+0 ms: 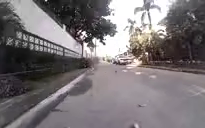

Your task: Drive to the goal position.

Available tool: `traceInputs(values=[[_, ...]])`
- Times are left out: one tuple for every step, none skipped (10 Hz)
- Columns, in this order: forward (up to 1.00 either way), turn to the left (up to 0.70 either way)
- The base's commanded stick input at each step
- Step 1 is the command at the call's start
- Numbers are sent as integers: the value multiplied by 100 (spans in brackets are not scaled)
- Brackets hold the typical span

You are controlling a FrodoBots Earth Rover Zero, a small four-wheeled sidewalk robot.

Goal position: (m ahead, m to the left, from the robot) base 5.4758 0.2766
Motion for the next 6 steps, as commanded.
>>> traceInputs(values=[[100, 0], [100, 0], [100, 0], [100, 0], [100, 0], [100, 0]])
